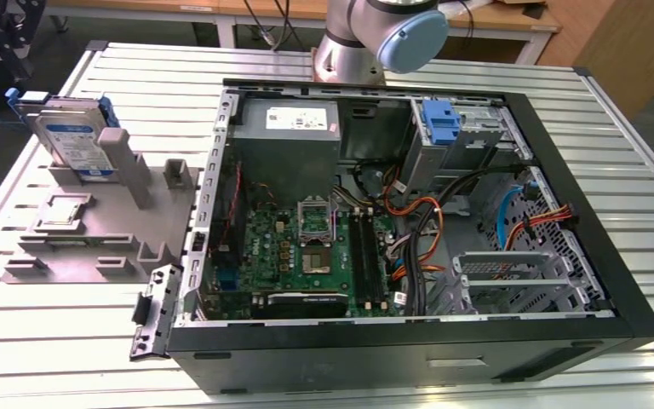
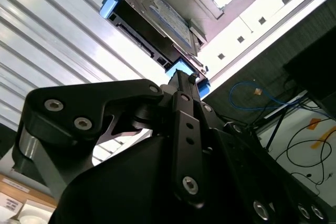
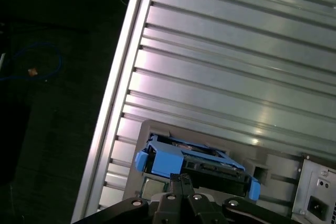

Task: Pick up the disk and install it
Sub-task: 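Pick up the disk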

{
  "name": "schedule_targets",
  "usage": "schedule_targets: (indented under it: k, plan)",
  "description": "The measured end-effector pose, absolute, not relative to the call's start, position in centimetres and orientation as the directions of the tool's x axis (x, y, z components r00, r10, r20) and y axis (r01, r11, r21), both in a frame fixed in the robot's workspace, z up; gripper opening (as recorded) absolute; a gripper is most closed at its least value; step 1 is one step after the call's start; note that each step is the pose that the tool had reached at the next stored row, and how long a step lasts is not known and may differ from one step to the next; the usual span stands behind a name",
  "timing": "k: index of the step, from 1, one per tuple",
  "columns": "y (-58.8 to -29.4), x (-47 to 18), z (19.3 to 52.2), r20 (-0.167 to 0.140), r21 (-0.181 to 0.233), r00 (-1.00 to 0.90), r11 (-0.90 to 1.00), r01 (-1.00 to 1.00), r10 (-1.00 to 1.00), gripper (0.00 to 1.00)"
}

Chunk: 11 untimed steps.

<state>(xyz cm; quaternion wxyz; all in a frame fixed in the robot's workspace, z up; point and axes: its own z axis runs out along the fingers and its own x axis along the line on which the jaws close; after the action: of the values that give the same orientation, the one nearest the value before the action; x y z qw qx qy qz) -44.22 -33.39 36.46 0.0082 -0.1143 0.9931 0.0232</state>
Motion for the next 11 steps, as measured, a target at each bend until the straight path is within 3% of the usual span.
schedule_targets:
  k: [11]
  plan:
    - [-33.39, -44.22, 36.46, -0.022, 0.044, -0.973, 0.972, -0.232, -0.231, 0.1]
